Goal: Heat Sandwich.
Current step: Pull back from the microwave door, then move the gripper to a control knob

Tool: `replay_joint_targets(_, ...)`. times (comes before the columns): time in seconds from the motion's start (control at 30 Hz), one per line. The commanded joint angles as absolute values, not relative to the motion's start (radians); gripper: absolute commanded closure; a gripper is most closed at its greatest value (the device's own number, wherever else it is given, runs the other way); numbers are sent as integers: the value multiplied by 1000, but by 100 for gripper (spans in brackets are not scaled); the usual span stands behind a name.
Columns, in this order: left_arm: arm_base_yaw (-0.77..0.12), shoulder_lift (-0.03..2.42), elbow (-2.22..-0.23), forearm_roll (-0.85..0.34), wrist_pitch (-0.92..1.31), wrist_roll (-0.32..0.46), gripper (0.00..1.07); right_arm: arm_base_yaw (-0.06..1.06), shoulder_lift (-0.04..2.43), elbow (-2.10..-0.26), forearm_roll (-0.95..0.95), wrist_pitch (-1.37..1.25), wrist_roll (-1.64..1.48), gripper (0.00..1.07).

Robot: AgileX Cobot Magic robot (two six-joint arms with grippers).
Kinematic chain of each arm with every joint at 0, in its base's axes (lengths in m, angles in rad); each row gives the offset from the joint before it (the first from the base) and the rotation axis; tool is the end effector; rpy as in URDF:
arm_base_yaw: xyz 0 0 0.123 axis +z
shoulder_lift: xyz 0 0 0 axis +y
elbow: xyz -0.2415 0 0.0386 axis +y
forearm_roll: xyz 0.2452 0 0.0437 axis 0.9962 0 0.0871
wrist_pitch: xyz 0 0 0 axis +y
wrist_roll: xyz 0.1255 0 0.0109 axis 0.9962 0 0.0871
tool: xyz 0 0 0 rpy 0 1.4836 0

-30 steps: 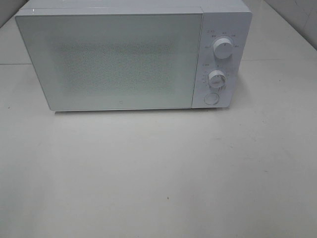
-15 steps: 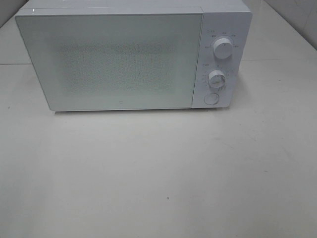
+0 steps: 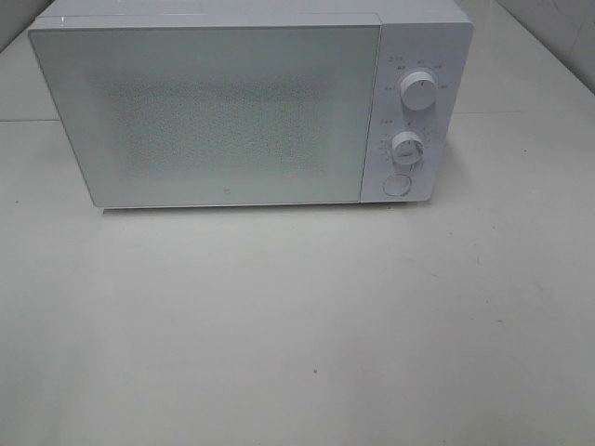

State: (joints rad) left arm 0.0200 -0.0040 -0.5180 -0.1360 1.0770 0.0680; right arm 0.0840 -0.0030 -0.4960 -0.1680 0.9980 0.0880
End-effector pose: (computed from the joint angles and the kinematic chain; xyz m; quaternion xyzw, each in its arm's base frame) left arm 0.0612 -0.0138 0.2647 0.0243 0.8494 -0.0448 0.5252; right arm 0.0686 -0.0120 0.2673 0.0022 0.8338 -0.0367 0.5509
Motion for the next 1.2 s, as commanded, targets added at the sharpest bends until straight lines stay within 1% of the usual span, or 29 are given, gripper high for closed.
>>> replay_joint_targets(0.03,25,-21,-517,-145,1073,63,9,77,-32,-495,-174,993,80,32)
replay_joint_targets(0.4,25,-21,-517,-145,1073,63,9,77,-32,-497,-174,989,80,32)
replay_joint_targets(0.57,25,-21,-517,-145,1073,63,9,77,-8,-533,-164,947,99,32)
replay_joint_targets(1.2,25,-21,-517,-145,1073,64,9,77,286,-551,-174,636,99,32)
